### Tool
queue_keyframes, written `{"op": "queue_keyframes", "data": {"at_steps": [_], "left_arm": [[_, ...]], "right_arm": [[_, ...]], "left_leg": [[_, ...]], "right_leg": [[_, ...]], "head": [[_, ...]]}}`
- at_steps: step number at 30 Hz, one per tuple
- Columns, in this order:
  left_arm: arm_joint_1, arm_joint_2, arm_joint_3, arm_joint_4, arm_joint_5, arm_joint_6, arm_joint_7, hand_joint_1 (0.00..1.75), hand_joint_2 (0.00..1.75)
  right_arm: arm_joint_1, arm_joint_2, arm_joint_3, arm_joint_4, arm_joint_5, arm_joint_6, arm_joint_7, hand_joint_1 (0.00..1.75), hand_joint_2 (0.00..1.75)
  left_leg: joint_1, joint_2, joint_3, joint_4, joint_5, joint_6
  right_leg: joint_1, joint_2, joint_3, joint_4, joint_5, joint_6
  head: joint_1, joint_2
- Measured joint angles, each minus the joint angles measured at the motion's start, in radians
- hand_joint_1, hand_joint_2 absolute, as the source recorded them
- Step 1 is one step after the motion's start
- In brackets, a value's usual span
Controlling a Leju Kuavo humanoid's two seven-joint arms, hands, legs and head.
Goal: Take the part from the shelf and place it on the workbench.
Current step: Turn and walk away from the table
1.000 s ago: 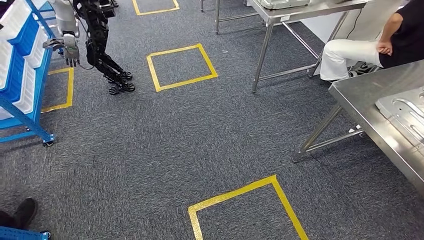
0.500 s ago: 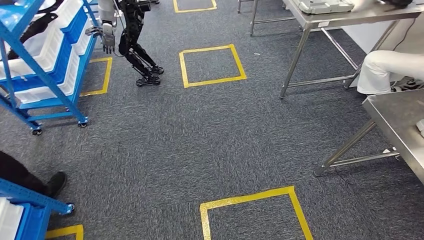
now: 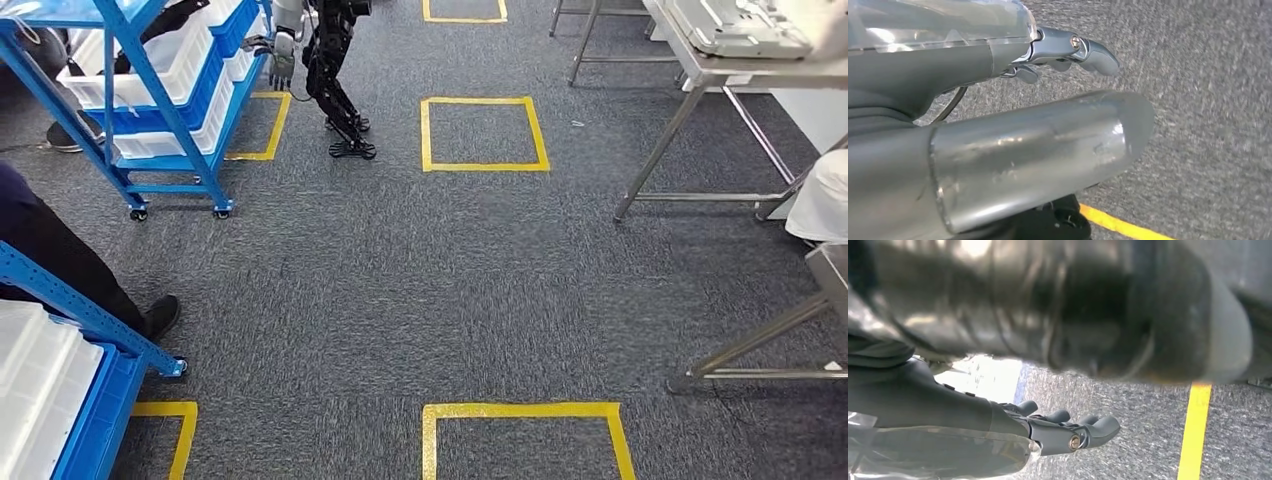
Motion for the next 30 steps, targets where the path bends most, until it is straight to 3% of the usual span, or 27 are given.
{"op": "queue_keyframes", "data": {"at_steps": [2,3,4,5,6,7,9,11,13,15,17,19,20,21,22,24,26,28,30], "left_arm": [[-0.002,0.0,0.0,0.0,0.0,0.0,0.0,0.0,0.0],[-0.003,0.0,0.0,0.0,0.0,0.0,0.0,0.0,0.0],[-0.003,0.0,0.0,0.0,0.0,0.0,0.0,0.0,0.0],[-0.002,0.0,0.0,0.0,0.0,0.0,0.0,0.0,0.0],[-0.002,0.0,0.0,0.0,0.0,0.0,0.0,0.0,0.0],[-0.001,0.0,0.0,0.0,0.0,0.0,0.0,0.0,0.0],[-0.002,-0.001,0.0,0.0,0.0,0.0,0.0,0.0,0.0],[-0.003,-0.002,0.0,0.0,0.0,0.0,0.0,0.0,0.0],[-0.002,-0.002,0.0,0.0,0.0,0.0,0.0,0.0,0.0],[0.0,-0.002,0.001,0.0,-0.001,0.0,0.0,0.0,0.0],[-0.002,-0.002,0.001,0.0,-0.002,0.0,0.0,0.0,0.0],[-0.003,-0.002,0.001,0.0,-0.004,0.0,-0.001,0.0,0.0],[-0.003,-0.002,0.001,0.0,-0.005,0.0,-0.002,0.0,0.0],[-0.001,-0.002,0.001,0.0,-0.007,0.0,-0.002,0.0,0.0],[0.0,-0.002,0.001,0.0,-0.008,0.0,-0.002,0.0,0.0],[-0.001,-0.002,0.001,0.0,-0.009,0.001,-0.003,0.0,0.0],[-0.004,-0.002,0.001,0.0,-0.01,0.001,-0.003,0.0,0.0],[-0.003,-0.002,0.001,0.0,-0.01,0.001,-0.003,0.0,0.0],[0.0,-0.003,0.001,0.0,-0.01,0.001,-0.003,0.0,0.0]], "right_arm": [[0.001,0.0,0.0,0.0,0.0,0.0,0.0,0.0,0.0],[0.001,0.0,0.0,0.0,0.0,0.0,0.0,0.0,0.0],[0.002,0.0,0.0,0.0,0.0,0.0,0.0,0.0,0.0],[0.002,0.0,0.0,0.0,0.0,0.0,0.0,0.0,0.0],[0.003,0.0,0.0,0.0,0.0,0.0,0.0,0.0,0.0],[0.004,0.0,0.0,0.0,0.0,0.0,0.0,0.0,0.0],[0.006,0.0,0.0,0.0,0.0,0.0,0.0,0.0,0.0],[0.006,0.0,0.0,0.0,0.0,0.0,0.0,0.0,0.0],[0.003,0.0,0.0,0.0,0.0,0.0,0.0,0.0,0.0],[0.002,0.001,0.0,0.0,0.0,0.001,0.001,0.0,0.0],[0.005,0.002,0.0,0.0,0.0,0.001,0.002,0.0,0.0],[0.007,0.002,0.0,0.0,0.001,0.001,0.002,0.0,0.0],[0.007,0.002,0.0,0.0,0.001,0.001,0.002,0.0,0.0],[0.007,0.002,0.0,0.0,0.002,0.001,0.003,0.0,0.0],[0.006,0.002,0.0,0.0,0.002,0.001,0.003,0.0,0.0],[0.005,0.002,0.0,0.0,0.003,0.001,0.003,0.0,0.0],[0.004,0.003,0.0,0.0,0.005,0.001,0.003,0.0,0.0],[0.0,0.003,0.0,0.0,0.006,0.001,0.003,0.0,0.0],[-0.003,0.002,0.0,0.0,0.006,0.0,0.003,0.0,0.0]], "left_leg": [[0.0,-0.015,-0.003,-0.002,0.006,0.009],[-0.001,-0.024,-0.006,-0.002,0.007,0.011],[-0.002,-0.035,-0.007,-0.001,0.008,0.012],[-0.003,-0.047,-0.008,0.0,0.008,0.012],[-0.003,-0.06,-0.008,0.002,0.008,0.012],[-0.003,-0.073,-0.008,0.004,0.008,0.012],[-0.003,-0.097,-0.011,0.01,0.007,0.007],[-0.003,-0.116,-0.018,0.014,0.01,-0.005],[-0.001,-0.133,-0.025,0.011,0.015,-0.019],[-0.002,-0.107,-0.038,0.033,0.0,-0.027],[-0.003,-0.055,-0.082,0.127,-0.057,-0.032],[0.0,-0.034,-0.142,0.257,-0.116,-0.038],[0.001,-0.03,-0.156,0.292,-0.124,-0.041],[0.002,-0.026,-0.149,0.287,-0.112,-0.042],[0.003,-0.019,-0.123,0.243,-0.085,-0.042],[-0.001,0.017,-0.043,0.099,-0.028,-0.037],[-0.007,0.043,0.0,0.017,-0.009,-0.028],[-0.01,0.032,-0.002,0.007,-0.008,-0.017],[-0.006,0.014,0.002,-0.002,-0.002,-0.006]], "right_leg": [[-0.003,0.048,-0.05,0.111,-0.067,0.006],[-0.004,0.058,-0.082,0.179,-0.097,0.007],[-0.004,0.062,-0.105,0.23,-0.111,0.007],[-0.004,0.063,-0.115,0.248,-0.106,0.007],[-0.004,0.065,-0.107,0.228,-0.082,0.005],[-0.004,0.071,-0.082,0.173,-0.044,0.002],[-0.006,0.11,-0.025,0.041,0.016,-0.005],[-0.006,0.14,-0.003,-0.019,0.032,-0.01],[-0.004,0.128,-0.002,-0.024,0.034,-0.018],[-0.007,0.104,0.001,-0.035,0.041,-0.032],[-0.005,0.074,0.002,-0.043,0.045,-0.045],[0.0,0.045,0.0,-0.042,0.044,-0.049],[0.001,0.031,-0.001,-0.042,0.043,-0.05],[0.002,0.018,-0.001,-0.041,0.042,-0.049],[0.002,0.006,0.0,-0.04,0.04,-0.048],[0.004,-0.015,0.003,-0.036,0.035,-0.042],[0.008,-0.031,0.005,-0.032,0.029,-0.032],[0.01,-0.047,0.009,-0.032,0.028,-0.024],[0.006,-0.031,0.011,-0.019,0.013,-0.014]], "head": [[0.0,0.0],[0.0,0.0],[0.0,0.0],[0.0,0.0],[0.0,0.0],[0.0,0.0],[0.0,0.0],[0.0,0.0],[0.0,0.0],[0.0,0.0],[-0.001,0.0],[-0.001,0.0],[-0.001,0.0],[-0.001,0.0],[-0.001,0.0],[-0.001,0.0],[0.0,0.0],[0.0,0.0],[0.0,0.0]]}}
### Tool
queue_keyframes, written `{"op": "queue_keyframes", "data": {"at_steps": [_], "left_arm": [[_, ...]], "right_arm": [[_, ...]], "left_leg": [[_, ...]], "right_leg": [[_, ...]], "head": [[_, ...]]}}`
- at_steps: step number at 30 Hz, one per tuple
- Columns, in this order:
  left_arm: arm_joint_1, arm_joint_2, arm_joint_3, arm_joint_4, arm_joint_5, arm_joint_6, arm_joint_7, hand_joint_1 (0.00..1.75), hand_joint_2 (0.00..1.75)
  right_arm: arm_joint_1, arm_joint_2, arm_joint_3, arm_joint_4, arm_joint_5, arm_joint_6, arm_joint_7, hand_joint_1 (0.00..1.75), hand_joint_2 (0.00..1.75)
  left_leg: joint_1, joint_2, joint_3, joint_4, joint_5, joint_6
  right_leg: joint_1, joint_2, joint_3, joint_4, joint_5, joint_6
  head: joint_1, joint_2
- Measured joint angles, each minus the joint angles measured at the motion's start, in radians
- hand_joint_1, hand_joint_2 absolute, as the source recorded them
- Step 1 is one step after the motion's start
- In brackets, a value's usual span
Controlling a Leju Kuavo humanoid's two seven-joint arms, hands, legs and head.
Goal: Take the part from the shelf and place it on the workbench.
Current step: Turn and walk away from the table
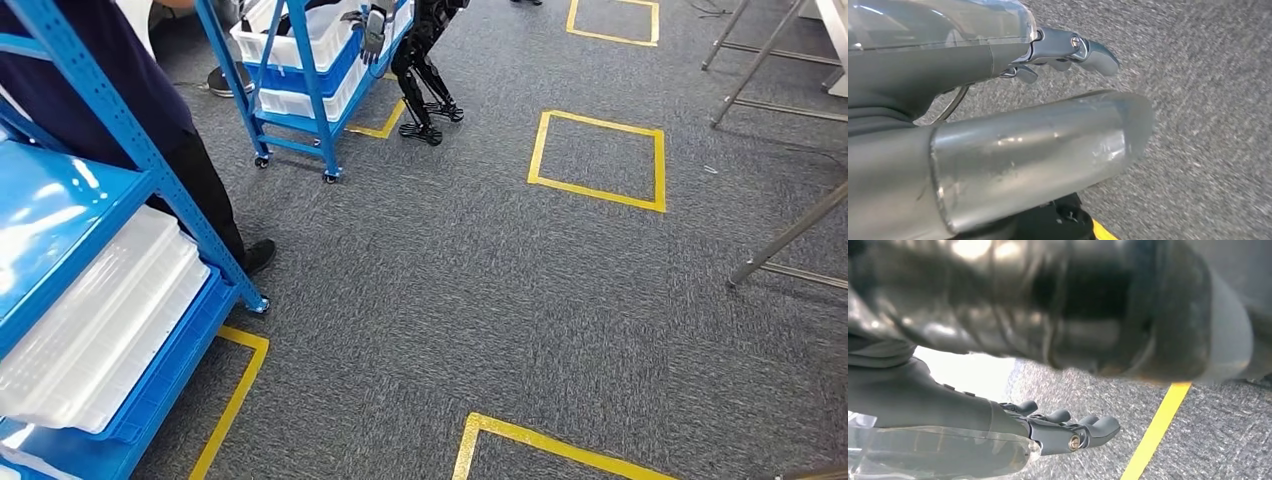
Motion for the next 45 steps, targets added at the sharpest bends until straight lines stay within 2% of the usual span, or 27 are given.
{"op": "queue_keyframes", "data": {"at_steps": [2,4,5,6,8,10,12,14,15,16,18,21,24,25,26,29,31,32,34,36,37,38,39,40,42,44,45], "left_arm": [[-0.002,-0.001,0.0,0.0,0.0,0.0,0.0,0.0,0.0],[-0.004,-0.001,0.0,0.0,0.001,0.0,0.0,0.0,0.0],[-0.004,-0.001,0.0,0.0,0.001,0.001,0.0,0.0,0.0],[-0.003,-0.001,0.0,0.0,0.002,0.002,0.0,0.0,0.0],[-0.002,-0.001,0.0,0.0,0.003,0.004,0.001,0.0,0.0],[-0.003,-0.002,0.0,0.0,0.003,0.005,0.001,0.0,0.0],[-0.004,-0.002,0.0,0.0,0.003,0.006,0.001,0.0,0.0],[-0.002,-0.002,0.0,0.0,0.003,0.007,0.001,0.0,0.0],[0.0,-0.002,0.0,0.0,0.003,0.007,0.001,0.0,0.0],[0.0,-0.002,0.001,0.0,0.003,0.007,0.002,0.0,0.0],[-0.002,-0.002,0.001,0.0,0.003,0.007,0.002,0.0,0.0],[-0.003,-0.002,0.0,0.0,0.003,0.007,0.002,0.0,0.0],[-0.002,-0.002,0.0,0.0,0.003,0.007,0.002,0.0,0.0],[-0.002,-0.002,0.0,0.0,0.003,0.007,0.002,0.0,0.0],[-0.001,-0.002,0.0,0.0,0.004,0.007,0.002,0.0,0.0],[-0.002,-0.002,0.001,0.0,0.004,0.007,0.002,0.0,0.0],[-0.001,-0.002,0.001,0.0,0.004,0.008,0.002,0.0,0.0],[0.0,-0.002,0.001,0.0,0.004,0.008,0.002,0.0,0.0],[0.0,-0.003,0.001,0.0,0.004,0.008,0.002,0.0,0.0],[-0.002,-0.003,0.001,0.0,0.004,0.008,0.002,0.0,0.0],[-0.002,-0.003,0.001,0.0,0.004,0.008,0.002,0.0,0.0],[-0.002,-0.003,0.001,0.0,0.003,0.008,0.002,0.0,0.0],[-0.002,-0.003,0.001,0.0,0.003,0.008,0.002,0.0,0.0],[-0.001,-0.003,0.001,0.0,0.003,0.008,0.003,0.0,0.0],[-0.002,-0.004,0.001,0.0,0.003,0.008,0.003,0.0,0.0],[-0.003,-0.005,0.001,0.0,0.003,0.008,0.003,0.0,0.0],[-0.003,-0.005,0.001,0.0,0.003,0.008,0.003,0.0,0.0]], "right_arm": [[0.001,0.0,0.0,0.0,0.0,0.0,0.0,0.0,0.0],[0.002,-0.001,0.0,0.0,0.0,0.001,0.0,0.0,0.0],[0.002,-0.001,0.0,0.0,0.0,0.001,0.0,0.0,0.0],[0.002,-0.001,0.0,0.0,0.0,0.001,0.0,0.0,0.0],[0.003,-0.002,0.0,0.0,0.0,0.001,0.0,0.0,0.0],[0.006,-0.002,0.0,0.001,0.0,0.001,0.0,0.0,0.0],[0.006,-0.002,0.0,0.002,0.001,0.001,-0.001,0.0,0.0],[0.004,-0.001,0.0,0.002,0.001,0.001,-0.001,0.0,0.0],[0.004,-0.001,-0.001,0.002,0.001,0.001,-0.001,0.0,0.0],[0.005,0.0,-0.001,0.002,0.001,0.001,-0.001,0.0,0.0],[0.007,0.0,-0.001,0.002,0.001,0.001,-0.001,0.0,0.0],[0.009,0.0,-0.001,0.002,0.001,0.001,-0.001,0.0,0.0],[0.009,0.0,-0.001,0.002,0.001,0.001,-0.001,0.0,0.0],[0.009,0.0,-0.001,0.002,0.001,0.001,-0.001,0.0,0.0],[0.008,0.0,-0.001,0.002,0.001,0.001,-0.001,0.0,0.0],[0.005,0.0,-0.001,0.002,0.002,0.001,-0.001,0.0,0.0],[0.002,0.0,-0.001,0.002,0.002,0.001,-0.001,0.0,0.0],[0.0,0.0,-0.001,0.001,0.002,0.001,-0.001,0.0,0.0],[0.0,-0.001,-0.001,0.001,0.002,0.001,-0.001,0.0,0.0],[0.001,-0.001,-0.001,0.001,0.002,0.001,-0.001,0.0,0.0],[0.001,-0.001,-0.001,0.001,0.002,0.001,-0.001,0.0,0.0],[0.002,-0.001,-0.001,0.001,0.002,0.001,-0.001,0.0,0.0],[0.002,-0.001,-0.001,0.001,0.002,0.001,-0.001,0.0,0.0],[0.002,-0.002,-0.001,0.001,0.002,0.001,0.0,0.0,0.0],[0.004,-0.002,-0.001,0.001,0.004,0.001,0.0,0.0,0.0],[0.005,-0.002,-0.001,0.001,0.006,0.001,-0.001,0.0,0.0],[0.004,-0.002,-0.001,0.001,0.007,0.001,-0.001,0.0,0.0]], "left_leg": [[0.005,-0.018,0.004,-0.008,0.007,0.011],[0.005,-0.039,0.0,-0.008,0.009,0.015],[0.005,-0.051,0.0,-0.007,0.01,0.016],[0.005,-0.064,0.0,-0.006,0.01,0.016],[0.006,-0.092,0.003,-0.003,0.008,0.013],[0.006,-0.117,-0.003,0.007,0.004,0.004],[0.006,-0.138,-0.015,0.015,0.005,-0.01],[0.01,-0.154,-0.024,0.015,0.008,-0.023],[0.009,-0.143,-0.029,0.023,0.002,-0.028],[0.009,-0.121,-0.042,0.049,-0.014,-0.032],[0.007,-0.064,-0.094,0.161,-0.076,-0.037],[0.008,-0.041,-0.169,0.323,-0.141,-0.042],[0.008,-0.04,-0.176,0.338,-0.142,-0.042],[0.009,-0.04,-0.174,0.336,-0.139,-0.042],[0.008,-0.035,-0.145,0.283,-0.108,-0.04],[-0.005,0.011,-0.022,0.046,-0.011,-0.022],[-0.007,0.008,-0.009,0.014,-0.004,-0.012],[-0.004,0.0,-0.006,0.008,0.001,-0.007],[0.003,-0.017,0.0,-0.004,0.01,0.004],[0.004,-0.034,-0.002,-0.005,0.014,0.009],[0.003,-0.044,-0.003,-0.005,0.014,0.01],[0.003,-0.057,-0.002,-0.003,0.014,0.01],[0.004,-0.07,-0.002,-0.002,0.014,0.009],[0.004,-0.083,-0.001,0.0,0.013,0.008],[0.004,-0.109,-0.004,0.008,0.009,0.001],[0.004,-0.128,-0.013,0.016,0.007,-0.012],[0.004,-0.138,-0.017,0.016,0.008,-0.019]], "right_leg": [[-0.006,0.054,-0.033,0.081,-0.054,0.008],[-0.009,0.089,-0.097,0.216,-0.119,0.012],[-0.01,0.093,-0.12,0.263,-0.13,0.014],[-0.011,0.095,-0.128,0.274,-0.12,0.015],[-0.017,0.107,-0.09,0.183,-0.048,0.015],[-0.024,0.156,-0.04,0.057,0.011,0.014],[-0.024,0.19,-0.027,0.011,0.019,0.01],[-0.022,0.17,-0.027,0.006,0.021,0.0],[-0.023,0.157,-0.024,0.001,0.023,-0.008],[-0.023,0.143,-0.022,-0.004,0.025,-0.016],[-0.019,0.111,-0.019,-0.008,0.025,-0.028],[-0.011,0.071,-0.02,-0.006,0.022,-0.035],[-0.01,0.066,-0.02,-0.005,0.022,-0.035],[-0.01,0.063,-0.019,-0.005,0.022,-0.035],[-0.009,0.053,-0.018,-0.004,0.02,-0.034],[-0.002,0.008,-0.008,-0.001,0.009,-0.021],[0.0,-0.006,-0.002,-0.004,0.006,-0.011],[-0.001,0.002,0.0,-0.001,0.002,-0.005],[-0.004,0.048,-0.022,0.057,-0.039,0.004],[-0.008,0.088,-0.083,0.187,-0.105,0.009],[-0.009,0.093,-0.114,0.247,-0.125,0.012],[-0.01,0.094,-0.132,0.276,-0.122,0.013],[-0.011,0.096,-0.133,0.267,-0.1,0.014],[-0.013,0.1,-0.115,0.22,-0.061,0.013],[-0.019,0.141,-0.063,0.084,0.008,0.011],[-0.021,0.175,-0.038,0.016,0.028,0.007],[-0.019,0.176,-0.037,0.013,0.026,0.004]], "head": [[0.001,0.0],[0.001,0.0],[0.001,0.0],[0.001,0.0],[0.001,0.0],[0.001,0.0],[0.001,0.0],[0.0,0.0],[0.0,0.0],[-0.001,0.0],[-0.003,0.0],[-0.003,0.0],[-0.003,0.0],[-0.003,0.0],[-0.003,0.0],[-0.003,0.0],[-0.003,0.0],[-0.002,0.0],[-0.002,0.0],[-0.001,0.0],[-0.001,0.0],[-0.001,0.0],[-0.001,0.0],[-0.001,0.0],[-0.001,0.0],[-0.002,0.0],[-0.002,0.0]]}}
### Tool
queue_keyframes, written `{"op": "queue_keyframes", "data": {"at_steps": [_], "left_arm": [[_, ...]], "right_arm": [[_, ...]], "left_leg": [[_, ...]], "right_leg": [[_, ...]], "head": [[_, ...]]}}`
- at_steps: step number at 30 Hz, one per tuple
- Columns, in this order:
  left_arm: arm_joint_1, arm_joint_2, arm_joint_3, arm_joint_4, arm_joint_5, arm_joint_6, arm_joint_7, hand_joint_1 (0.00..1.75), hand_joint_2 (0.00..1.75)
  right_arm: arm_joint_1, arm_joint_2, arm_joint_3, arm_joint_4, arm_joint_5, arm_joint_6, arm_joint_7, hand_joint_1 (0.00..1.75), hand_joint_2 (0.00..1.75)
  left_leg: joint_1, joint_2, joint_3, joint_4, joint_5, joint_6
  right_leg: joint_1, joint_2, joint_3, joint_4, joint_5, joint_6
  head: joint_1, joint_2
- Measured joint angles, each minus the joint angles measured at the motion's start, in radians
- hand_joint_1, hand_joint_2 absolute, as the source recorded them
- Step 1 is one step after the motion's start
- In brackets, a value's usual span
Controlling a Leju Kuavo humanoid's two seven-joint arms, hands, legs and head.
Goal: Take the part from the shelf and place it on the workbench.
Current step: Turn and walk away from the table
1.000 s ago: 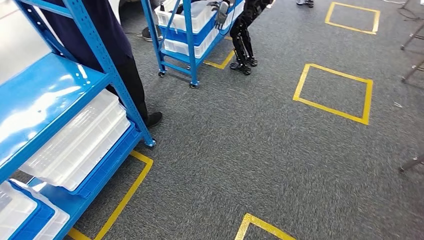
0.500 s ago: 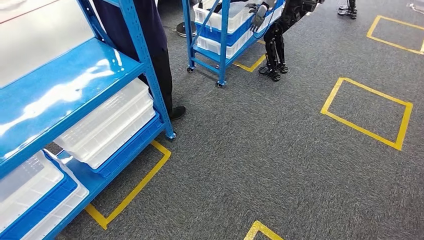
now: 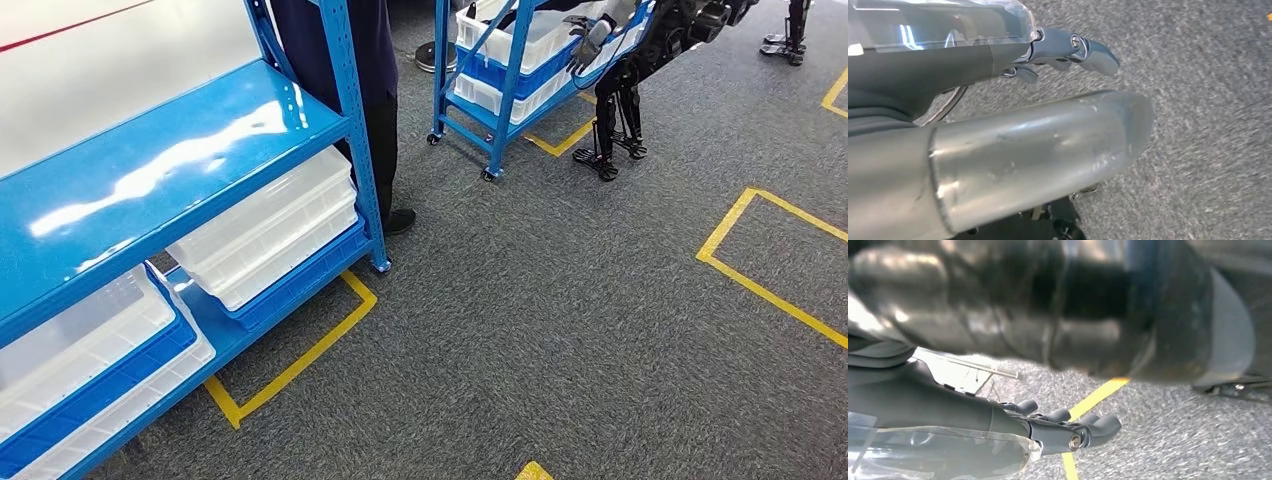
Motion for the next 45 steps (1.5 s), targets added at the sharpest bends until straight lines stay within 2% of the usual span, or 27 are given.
{"op": "queue_keyframes", "data": {"at_steps": [1,3,4,6,8,9,10,13,15,17,19,21,23,24,25,26,28,30,32,34,36,38,39,40,41,43,45], "left_arm": [[0.001,0.0,0.0,0.0,0.0,0.0,0.0,0.0,0.0],[0.003,0.0,0.0,0.0,0.001,0.0,0.0,0.0,0.0],[0.002,0.0,0.001,0.0,0.002,0.0,0.0,0.0,0.0],[0.0,0.0,0.001,0.0,0.0,0.0,0.001,0.0,0.0],[-0.001,0.0,-0.002,0.0,-0.021,-0.004,0.011,0.0,0.0],[0.0,0.001,-0.013,0.0,-0.062,-0.014,0.026,0.0,0.0],[0.003,0.005,-0.033,0.0,-0.12,-0.03,0.041,0.0,0.0],[0.025,0.064,-0.123,0.001,-0.258,-0.13,0.026,0.0,0.0],[0.047,0.112,-0.156,0.002,-0.265,-0.195,-0.015,0.0,0.0],[0.069,0.149,-0.169,0.001,-0.257,-0.216,-0.031,0.0,0.0],[0.08,0.174,-0.177,-0.002,-0.251,-0.213,-0.031,0.0,0.0],[0.08,0.184,-0.183,-0.004,-0.249,-0.208,-0.029,0.0,0.0],[0.081,0.185,-0.188,-0.004,-0.25,-0.206,-0.026,0.0,0.0],[0.082,0.185,-0.19,-0.004,-0.251,-0.204,-0.025,0.0,0.0],[0.084,0.186,-0.191,-0.003,-0.252,-0.203,-0.023,0.0,0.0],[0.085,0.185,-0.192,-0.003,-0.252,-0.201,-0.021,0.0,0.0],[0.084,0.185,-0.193,-0.003,-0.246,-0.2,-0.016,0.0,0.0],[0.082,0.186,-0.193,-0.003,-0.239,-0.2,-0.013,0.0,0.0],[0.083,0.188,-0.192,-0.003,-0.235,-0.199,-0.012,0.0,0.0],[0.083,0.189,-0.191,-0.003,-0.231,-0.199,-0.011,0.0,0.0],[0.079,0.189,-0.188,-0.003,-0.224,-0.2,-0.01,0.0,0.0],[0.076,0.189,-0.185,-0.003,-0.216,-0.2,-0.008,0.0,0.0],[0.076,0.189,-0.183,-0.003,-0.212,-0.201,-0.007,0.0,0.0],[0.077,0.189,-0.181,-0.003,-0.208,-0.2,-0.006,0.0,0.0],[0.079,0.189,-0.178,-0.003,-0.204,-0.2,-0.004,0.0,0.0],[0.078,0.19,-0.172,-0.003,-0.199,-0.199,-0.002,0.0,0.0],[0.075,0.192,-0.165,-0.003,-0.194,-0.198,0.0,0.0,0.0]], "right_arm": [[-0.001,0.0,0.0,0.0,0.001,0.0,0.0,0.0,0.0],[-0.002,0.0,0.0,0.0,0.003,0.0,0.0,0.0,0.0],[-0.001,0.001,0.0,0.0,0.004,0.0,0.0,0.0,0.0],[0.002,0.001,0.0,0.0,0.005,0.0,0.001,0.0,0.0],[0.004,0.001,0.0,0.0,0.007,0.0,0.001,0.0,0.0],[0.003,0.0,0.0,0.0,0.009,0.001,0.001,0.0,0.0],[0.002,0.0,0.0,0.0,0.01,0.003,0.001,0.0,0.0],[0.002,-0.001,-0.002,0.0,0.001,0.014,-0.01,0.0,0.0],[0.002,-0.003,-0.006,0.0,-0.005,0.018,-0.02,0.0,0.0],[0.001,-0.005,-0.009,0.0,-0.007,0.017,-0.027,0.0,0.0],[0.002,-0.007,-0.011,0.0,-0.01,0.015,-0.031,0.0,0.0],[0.005,-0.008,-0.015,0.0,-0.011,0.014,-0.032,0.0,0.0],[0.005,-0.01,-0.021,0.0,-0.011,0.013,-0.032,0.0,0.0],[0.005,-0.01,-0.023,0.0,-0.011,0.013,-0.031,0.0,0.0],[0.005,-0.011,-0.025,0.0,-0.011,0.012,-0.031,0.0,0.0],[0.005,-0.012,-0.025,0.0,-0.011,0.012,-0.031,0.0,0.0],[0.008,-0.014,-0.027,0.0,-0.011,0.012,-0.031,0.0,0.0],[0.009,-0.014,-0.028,0.0,-0.01,0.012,-0.032,0.0,0.0],[0.006,-0.015,-0.029,0.0,-0.01,0.012,-0.032,0.0,0.0],[0.006,-0.015,-0.031,0.0,-0.009,0.013,-0.032,0.0,0.0],[0.008,-0.015,-0.034,0.0,-0.008,0.015,-0.031,0.0,0.0],[0.01,-0.015,-0.035,0.0,-0.007,0.016,-0.031,0.0,0.0],[0.011,-0.015,-0.036,0.0,-0.006,0.016,-0.031,0.0,0.0],[0.01,-0.015,-0.036,0.0,-0.006,0.016,-0.031,0.0,0.0],[0.01,-0.015,-0.037,0.0,-0.005,0.016,-0.031,0.0,0.0],[0.009,-0.015,-0.039,0.0,-0.003,0.016,-0.031,0.0,0.0],[0.008,-0.014,-0.041,0.0,0.0,0.016,-0.031,0.0,0.0]], "left_leg": [[0.001,-0.009,-0.003,-0.002,0.002,-0.007],[0.003,0.013,-0.013,0.018,-0.012,-0.016],[0.002,0.038,-0.03,0.053,-0.035,-0.02],[0.003,0.084,-0.086,0.174,-0.102,-0.026],[0.005,0.096,-0.131,0.273,-0.138,-0.031],[0.005,0.099,-0.128,0.272,-0.127,-0.032],[0.005,0.104,-0.106,0.234,-0.1,-0.031],[0.0,0.153,-0.003,0.04,-0.021,-0.022],[-0.005,0.167,0.016,-0.001,-0.017,-0.013],[-0.002,0.15,0.019,-0.008,-0.013,-0.002],[0.003,0.131,0.025,-0.02,-0.003,0.011],[0.005,0.109,0.025,-0.025,0.002,0.019],[0.004,0.085,0.025,-0.023,0.002,0.021],[0.004,0.071,0.026,-0.023,0.002,0.02],[0.004,0.058,0.028,-0.022,0.001,0.019],[0.004,0.044,0.03,-0.02,-0.001,0.017],[0.005,0.02,0.028,-0.012,-0.006,0.008],[0.005,-0.001,0.017,-0.005,-0.008,-0.004],[0.008,-0.017,0.01,-0.005,-0.006,-0.018],[0.009,0.016,-0.003,0.022,-0.026,-0.027],[0.008,0.073,-0.051,0.125,-0.085,-0.034],[0.008,0.094,-0.112,0.252,-0.139,-0.04],[0.008,0.097,-0.125,0.279,-0.142,-0.041],[0.008,0.1,-0.116,0.266,-0.124,-0.04],[0.007,0.107,-0.087,0.212,-0.091,-0.036],[0.001,0.145,-0.012,0.07,-0.032,-0.022],[-0.007,0.168,0.019,0.0,-0.013,-0.008]], "right_leg": [[0.0,-0.011,0.0,-0.001,0.002,-0.005],[-0.002,-0.035,0.005,-0.01,0.007,-0.02],[-0.003,-0.049,0.006,-0.015,0.009,-0.026],[0.001,-0.079,0.006,-0.017,0.008,-0.035],[0.004,-0.108,0.006,-0.015,0.005,-0.037],[0.005,-0.122,0.006,-0.014,0.004,-0.037],[0.005,-0.134,0.008,-0.014,0.002,-0.036],[0.01,-0.162,0.018,-0.012,-0.007,-0.028],[0.015,-0.172,0.024,-0.013,-0.01,-0.02],[0.014,-0.179,0.03,-0.014,-0.014,-0.012],[0.011,-0.15,0.018,0.023,-0.045,-0.004],[0.007,-0.101,-0.034,0.137,-0.11,0.0],[0.005,-0.083,-0.093,0.254,-0.148,0.002],[0.005,-0.081,-0.104,0.268,-0.138,0.002],[0.004,-0.079,-0.097,0.242,-0.108,0.002],[0.002,-0.071,-0.074,0.183,-0.065,0.0],[-0.002,-0.023,-0.024,0.056,-0.004,-0.005],[-0.003,0.01,-0.008,0.006,0.008,-0.008],[-0.001,-0.007,-0.007,0.002,0.009,-0.017],[-0.002,-0.033,-0.003,-0.005,0.012,-0.031],[0.0,-0.063,-0.002,-0.008,0.012,-0.042],[0.005,-0.096,-0.002,-0.008,0.009,-0.046],[0.007,-0.111,-0.002,-0.008,0.008,-0.046],[0.008,-0.124,0.0,-0.008,0.007,-0.047],[0.009,-0.136,0.002,-0.008,0.005,-0.046],[0.013,-0.157,0.009,-0.007,0.001,-0.042],[0.016,-0.174,0.013,-0.007,-0.003,-0.034]], "head": [[0.0,0.0],[-0.001,0.0],[-0.002,0.0],[-0.004,0.0],[-0.004,0.0],[-0.004,0.0],[-0.004,0.0],[-0.003,0.0],[-0.003,0.0],[-0.003,0.0],[-0.003,0.0],[-0.001,0.0],[-0.001,0.0],[-0.001,0.0],[-0.001,0.0],[-0.001,0.0],[-0.001,0.0],[-0.002,0.0],[-0.002,0.0],[-0.003,0.0],[-0.004,0.0],[-0.004,0.0],[-0.004,0.0],[-0.004,0.0],[-0.004,0.0],[-0.004,0.0],[-0.004,0.0]]}}
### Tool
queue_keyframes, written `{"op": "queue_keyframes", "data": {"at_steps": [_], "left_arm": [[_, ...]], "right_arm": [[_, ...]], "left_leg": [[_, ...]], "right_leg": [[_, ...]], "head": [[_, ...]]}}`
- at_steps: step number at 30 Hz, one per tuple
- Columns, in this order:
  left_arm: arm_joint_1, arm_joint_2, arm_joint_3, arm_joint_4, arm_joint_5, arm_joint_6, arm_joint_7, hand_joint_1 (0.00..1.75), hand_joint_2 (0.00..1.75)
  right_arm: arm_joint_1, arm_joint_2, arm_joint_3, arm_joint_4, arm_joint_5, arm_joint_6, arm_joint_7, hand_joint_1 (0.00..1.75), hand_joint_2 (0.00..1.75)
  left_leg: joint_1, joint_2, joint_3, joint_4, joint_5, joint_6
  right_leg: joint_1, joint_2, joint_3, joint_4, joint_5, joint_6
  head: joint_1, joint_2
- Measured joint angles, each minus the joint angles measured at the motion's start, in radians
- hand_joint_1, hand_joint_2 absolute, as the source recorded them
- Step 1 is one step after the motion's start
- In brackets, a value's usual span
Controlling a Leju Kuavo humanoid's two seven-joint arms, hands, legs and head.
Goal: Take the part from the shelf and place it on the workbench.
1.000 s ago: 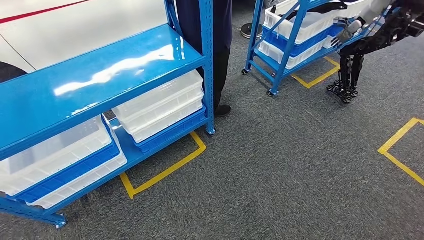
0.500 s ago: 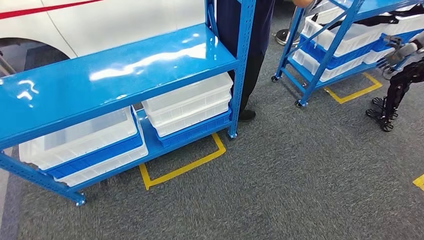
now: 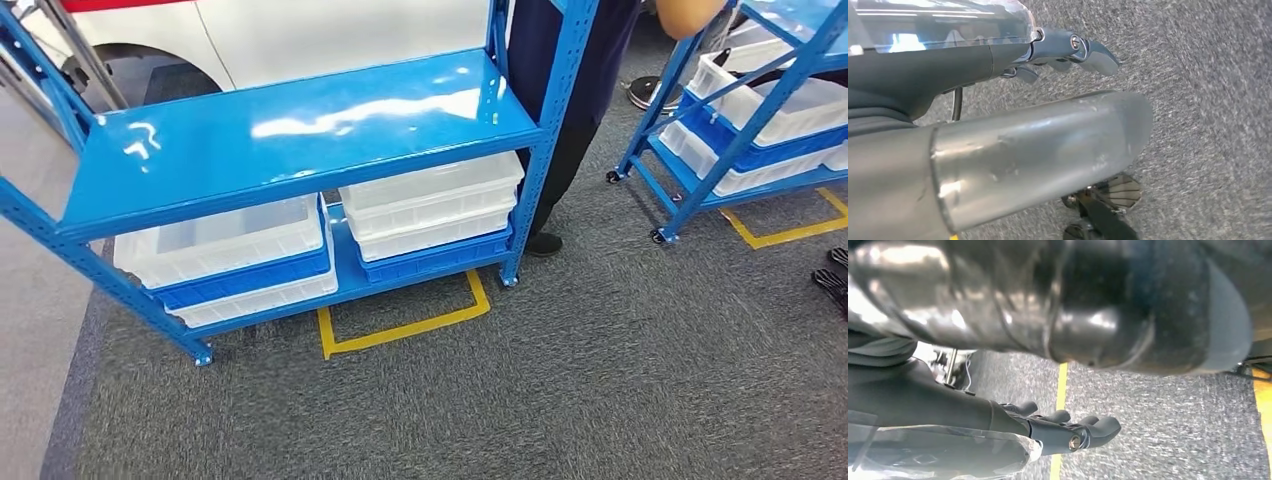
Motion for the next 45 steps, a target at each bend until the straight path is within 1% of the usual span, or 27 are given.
{"op": "queue_keyframes", "data": {"at_steps": [2,4,5,7,8,9,10,11,13,15,17,18,20,22,23,24,25,26,28,29,31,34,36,39,41,42,45], "left_arm": [[0.002,0.001,0.007,0.0,0.005,0.001,0.002,0.0,0.0],[0.005,0.001,0.011,0.0,0.006,0.002,0.004,0.0,0.0],[0.004,0.001,0.012,0.0,0.006,0.002,0.004,0.0,0.0],[0.001,0.001,0.013,0.0,0.006,0.002,0.005,0.0,0.0],[0.0,0.001,0.014,0.0,0.006,0.002,0.005,0.0,0.0],[0.0,0.001,0.015,0.0,0.006,0.002,0.005,0.0,0.0],[0.0,0.001,0.017,0.0,0.007,0.002,0.005,0.0,0.0],[0.0,0.0,0.019,0.0,0.009,0.002,0.004,0.0,0.0],[-0.001,0.0,0.024,0.0,0.013,0.001,0.003,0.0,0.0],[-0.002,0.0,0.029,0.0,0.015,0.0,0.0,0.0,0.0],[-0.002,0.0,0.032,0.0,0.019,-0.001,-0.002,0.0,0.0],[0.0,-0.001,0.034,0.0,0.022,-0.001,-0.003,0.0,0.0],[0.002,-0.002,0.037,0.0,0.026,-0.002,-0.004,0.0,0.0],[-0.002,-0.003,0.041,0.0,0.028,-0.003,-0.007,0.0,0.0],[-0.004,-0.003,0.043,0.0,0.029,-0.005,-0.009,0.0,0.0],[-0.004,-0.003,0.045,0.0,0.03,-0.006,-0.011,0.0,0.0],[-0.003,-0.003,0.048,0.0,0.03,-0.008,-0.013,0.0,0.0],[0.0,-0.003,0.05,0.0,0.03,-0.008,-0.013,0.0,0.0],[0.002,-0.002,0.053,0.0,0.03,-0.007,-0.012,0.0,0.0],[0.002,-0.002,0.054,0.0,0.029,-0.007,-0.011,0.0,0.0],[0.001,-0.001,0.056,0.0,0.027,-0.007,-0.008,0.0,0.0],[0.006,0.0,0.058,0.0,0.027,-0.007,-0.004,0.0,0.0],[0.007,-0.001,0.06,0.0,0.027,-0.007,-0.002,0.0,0.0],[0.006,-0.001,0.062,0.0,0.027,-0.007,-0.001,0.0,0.0],[0.007,-0.001,0.062,0.0,0.027,-0.007,-0.001,0.0,0.0],[0.008,-0.002,0.062,0.0,0.027,-0.007,-0.001,0.0,0.0],[0.01,-0.003,0.062,0.0,0.026,-0.006,0.001,0.0,0.0]], "right_arm": [[-0.004,0.0,-0.001,0.0,0.002,0.0,0.0,0.0,0.0],[-0.007,0.0,-0.001,0.0,0.004,0.0,0.0,0.0,0.0],[-0.007,0.0,-0.002,0.0,0.004,0.0,0.0,0.0,0.0],[-0.004,-0.001,-0.003,0.0,0.004,0.0,0.0,0.0,0.0],[-0.003,-0.001,-0.004,0.0,0.004,0.0,0.0,0.0,0.0],[-0.002,-0.001,-0.005,0.0,0.004,0.0,0.0,0.0,0.0],[-0.002,-0.001,-0.006,0.0,0.005,0.0,0.0,0.0,0.0],[-0.001,-0.001,-0.007,0.0,0.005,0.0,0.0,0.0,0.0],[0.001,-0.002,-0.009,0.0,0.006,0.0,0.0,0.0,0.0],[0.003,-0.002,-0.01,0.0,0.006,-0.001,0.0,0.0,0.0],[0.001,-0.002,-0.011,0.0,0.0,-0.006,-0.007,0.0,0.0],[-0.001,-0.001,-0.014,0.0,-0.005,-0.01,-0.012,0.0,0.0],[-0.001,0.0,-0.02,0.0,-0.017,-0.017,-0.021,0.0,0.0],[0.001,0.0,-0.026,0.0,-0.02,-0.019,-0.023,0.0,0.0],[0.003,0.0,-0.028,0.0,-0.019,-0.02,-0.024,0.0,0.0],[0.004,0.0,-0.03,0.0,-0.017,-0.021,-0.024,0.0,0.0],[0.004,0.0,-0.031,0.0,-0.015,-0.022,-0.024,0.0,0.0],[0.004,0.0,-0.033,0.0,-0.013,-0.023,-0.024,0.0,0.0],[0.004,0.001,-0.035,0.0,-0.011,-0.022,-0.025,0.0,0.0],[0.003,0.002,-0.035,0.0,-0.011,-0.022,-0.025,0.0,0.0],[0.002,0.003,-0.036,0.0,-0.01,-0.021,-0.025,0.0,0.0],[-0.001,0.004,-0.039,0.0,-0.01,-0.021,-0.024,0.0,0.0],[-0.002,0.004,-0.041,0.0,-0.009,-0.021,-0.023,0.0,0.0],[0.001,0.004,-0.043,0.0,-0.009,-0.021,-0.023,0.0,0.0],[0.005,0.003,-0.043,0.0,-0.009,-0.021,-0.023,0.0,0.0],[0.008,0.003,-0.043,0.0,-0.009,-0.021,-0.023,0.0,0.0],[0.02,0.001,-0.043,0.001,-0.008,-0.021,-0.022,0.0,0.0]], "left_leg": [[-0.002,-0.016,-0.002,-0.007,0.002,0.011],[0.003,-0.034,0.006,-0.022,0.013,0.022],[0.007,-0.043,0.009,-0.029,0.019,0.028],[0.01,-0.061,0.008,-0.033,0.025,0.033],[0.01,-0.072,0.006,-0.032,0.025,0.034],[0.01,-0.084,0.005,-0.03,0.025,0.034],[0.01,-0.097,0.005,-0.028,0.025,0.033],[0.011,-0.112,0.006,-0.024,0.023,0.031],[0.011,-0.138,0.003,-0.011,0.016,0.022],[0.011,-0.158,-0.005,0.0,0.011,0.009],[0.013,-0.174,-0.012,0.001,0.011,-0.004],[0.015,-0.172,-0.013,0.003,0.01,-0.009],[0.015,-0.138,-0.032,0.043,-0.017,-0.018],[0.014,-0.089,-0.088,0.16,-0.078,-0.025],[0.015,-0.078,-0.122,0.228,-0.103,-0.028],[0.015,-0.072,-0.146,0.275,-0.113,-0.029],[0.015,-0.07,-0.152,0.287,-0.102,-0.028],[0.014,-0.069,-0.137,0.257,-0.074,-0.025],[0.01,-0.064,-0.07,0.124,-0.009,-0.011],[0.006,-0.061,-0.04,0.063,0.006,-0.003],[-0.001,-0.055,-0.013,0.006,-0.001,0.013],[0.002,-0.059,0.02,-0.024,-0.008,0.029],[0.006,-0.06,0.05,-0.037,-0.012,0.036],[0.005,-0.063,0.081,-0.039,-0.037,0.041],[0.007,-0.067,0.113,-0.039,-0.063,0.039],[0.008,-0.07,0.132,-0.039,-0.078,0.036],[0.007,-0.073,0.178,-0.037,-0.129,0.022]], "right_leg": [[0.001,-0.015,0.005,-0.003,-0.001,0.01],[-0.001,0.008,0.005,0.013,-0.016,0.021],[-0.002,0.034,-0.009,0.046,-0.039,0.027],[-0.007,0.083,-0.066,0.167,-0.105,0.033],[-0.008,0.09,-0.097,0.23,-0.13,0.035],[-0.009,0.093,-0.116,0.266,-0.136,0.036],[-0.011,0.094,-0.118,0.266,-0.12,0.038],[-0.014,0.098,-0.101,0.227,-0.086,0.039],[-0.02,0.132,-0.044,0.095,-0.015,0.039],[-0.023,0.164,-0.014,0.022,0.006,0.035],[-0.02,0.157,-0.013,0.016,0.003,0.024],[-0.02,0.149,-0.011,0.013,0.005,0.017],[-0.022,0.133,-0.008,0.005,0.01,0.003],[-0.019,0.117,-0.008,0.003,0.007,-0.006],[-0.017,0.109,-0.007,0.003,0.003,-0.007],[-0.015,0.102,-0.006,0.003,-0.003,-0.009],[-0.014,0.097,-0.002,0.003,-0.008,-0.008],[-0.013,0.093,0.004,0.003,-0.013,-0.008],[-0.011,0.085,0.02,0.003,-0.023,-0.004],[-0.01,0.082,0.026,0.002,-0.028,0.001],[-0.01,0.078,0.036,-0.002,-0.03,0.012],[-0.011,0.076,0.05,0.012,-0.026,0.029],[-0.011,0.081,0.014,0.081,-0.048,0.036],[-0.013,0.088,-0.115,0.243,-0.108,0.042],[-0.014,0.089,-0.161,0.245,-0.117,0.044],[-0.014,0.089,-0.166,0.207,-0.092,0.043],[-0.009,0.09,-0.167,0.077,0.075,0.031]], "head": [[0.0,0.0],[0.001,0.0],[0.001,0.0],[0.002,0.0],[0.002,0.0],[0.002,0.0],[0.002,0.0],[0.002,0.0],[0.002,0.0],[0.002,0.0],[0.001,0.0],[0.001,0.0],[0.0,0.0],[0.0,0.0],[0.0,0.0],[0.0,0.0],[0.0,0.0],[0.0,0.0],[0.0,0.0],[0.0,0.0],[0.0,0.0],[0.0,0.0],[0.002,0.0],[0.004,0.0],[0.004,0.0],[0.004,0.0],[0.004,0.0]]}}
